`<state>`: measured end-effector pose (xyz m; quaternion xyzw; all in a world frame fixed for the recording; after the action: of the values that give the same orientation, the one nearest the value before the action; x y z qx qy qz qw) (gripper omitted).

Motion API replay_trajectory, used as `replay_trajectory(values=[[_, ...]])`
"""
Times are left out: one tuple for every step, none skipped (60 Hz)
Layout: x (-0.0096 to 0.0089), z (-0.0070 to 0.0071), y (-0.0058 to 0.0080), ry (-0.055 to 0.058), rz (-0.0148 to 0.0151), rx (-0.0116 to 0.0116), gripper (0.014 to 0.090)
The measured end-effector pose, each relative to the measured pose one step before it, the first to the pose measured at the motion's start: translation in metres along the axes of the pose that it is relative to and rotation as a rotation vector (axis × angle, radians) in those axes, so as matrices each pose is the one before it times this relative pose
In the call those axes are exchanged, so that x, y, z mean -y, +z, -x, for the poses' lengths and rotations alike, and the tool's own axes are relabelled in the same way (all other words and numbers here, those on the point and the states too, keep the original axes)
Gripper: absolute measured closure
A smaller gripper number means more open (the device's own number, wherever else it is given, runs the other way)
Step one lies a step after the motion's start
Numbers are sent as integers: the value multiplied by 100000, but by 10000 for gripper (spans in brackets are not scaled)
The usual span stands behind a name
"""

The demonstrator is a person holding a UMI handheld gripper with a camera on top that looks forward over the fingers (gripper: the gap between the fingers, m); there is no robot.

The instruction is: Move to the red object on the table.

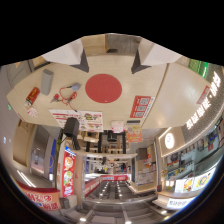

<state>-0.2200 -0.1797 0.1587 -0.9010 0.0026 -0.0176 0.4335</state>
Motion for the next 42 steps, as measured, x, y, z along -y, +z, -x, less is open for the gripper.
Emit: replay_trajectory(values=[[-81,-82,65,-365,354,-221,203],[-84,-101,125,-377,354,-240,202],[-32,-72,97,-270,256,-226,202],[-313,-1101,1129,-401,72,127,201],[-50,-372,466,-337,291,-85,201],[-75,-300,437,-275,297,-126,203],[-51,-228,437,-306,303,-70,204],[-44,-213,441,-310,256,-2,204],[70,284,-168,-160,417,-228,203],[79,411,298,-23,235,-176,203],[31,-273,377,38,151,154,204],[-78,-694,489,10,49,412,205],[20,-199,439,56,106,56,201],[28,-181,417,50,171,3,203],[35,-149,450,28,250,63,204],[18,-110,501,-15,326,161,205],[31,-69,503,-61,379,209,205],[184,54,212,-53,387,106,204],[25,-131,756,-1,241,20,203],[59,-142,562,-32,350,-25,204],[42,-90,555,-65,348,49,204],[59,-93,568,-176,276,136,205],[104,-95,569,-199,185,154,206],[129,-117,597,-105,126,127,205],[191,-141,246,77,241,267,203],[141,-30,620,18,44,227,205],[162,8,761,-52,90,85,204],[174,-70,638,6,54,99,206],[163,-65,588,94,79,77,205],[190,-46,574,149,-5,91,205],[196,-30,586,107,-12,167,205],[173,-38,585,62,99,129,205],[108,-125,576,41,225,79,204],[150,-88,612,10,186,-108,204],[116,-74,546,-10,151,-63,205],[99,-30,500,-46,144,33,204],[69,-23,471,-104,208,148,203],[63,0,451,-169,228,218,204],[77,-34,420,-154,146,139,204],[96,-99,493,-63,48,61,205],[56,-35,340,-80,99,73,205],[56,-6,280,-134,95,120,204]])
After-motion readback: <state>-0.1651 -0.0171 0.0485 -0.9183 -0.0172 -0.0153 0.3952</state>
